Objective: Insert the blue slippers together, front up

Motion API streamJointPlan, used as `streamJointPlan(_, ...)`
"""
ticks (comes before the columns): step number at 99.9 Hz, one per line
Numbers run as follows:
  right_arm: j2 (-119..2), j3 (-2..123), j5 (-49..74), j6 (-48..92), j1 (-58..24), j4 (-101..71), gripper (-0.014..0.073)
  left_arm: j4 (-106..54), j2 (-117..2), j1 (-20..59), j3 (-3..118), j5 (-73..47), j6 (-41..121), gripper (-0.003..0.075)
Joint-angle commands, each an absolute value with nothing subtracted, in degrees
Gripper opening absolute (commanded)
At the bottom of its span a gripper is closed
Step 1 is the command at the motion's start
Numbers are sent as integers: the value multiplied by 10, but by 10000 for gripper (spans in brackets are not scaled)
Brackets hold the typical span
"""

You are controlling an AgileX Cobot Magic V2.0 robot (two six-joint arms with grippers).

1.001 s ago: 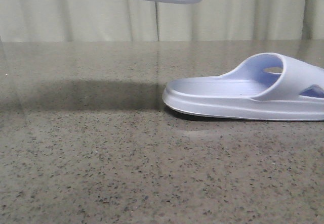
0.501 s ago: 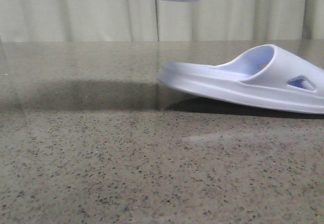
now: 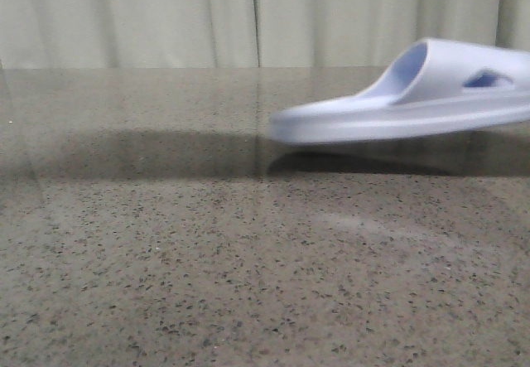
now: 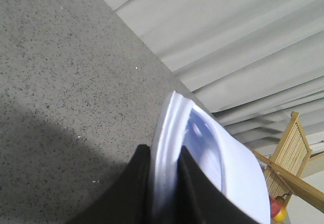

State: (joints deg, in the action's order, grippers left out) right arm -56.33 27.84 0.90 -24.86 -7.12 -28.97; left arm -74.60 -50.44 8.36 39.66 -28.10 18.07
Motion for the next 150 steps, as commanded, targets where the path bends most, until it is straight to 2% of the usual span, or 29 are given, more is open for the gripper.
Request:
streamJointPlan(1,-537,322,-47,-239,-69,-266,-106,-783,-498,88,411,-277,180,16)
streamJointPlan(32,-533,383,-134,-239,-68,-249,-106,-797,-498,88,411,-290,180,16)
streamJointPlan(58,-526,401,-141,-239,-68,-246,-106,-806,-498,88,411,-311,180,16)
streamJointPlan(110,-385,401,-16,-239,-68,-256,-107,-871,-548,88,411,-362,181,16)
streamJointPlan(150,-364,401,80,-239,-68,-303,-107,-906,-566,88,411,-380,199,16)
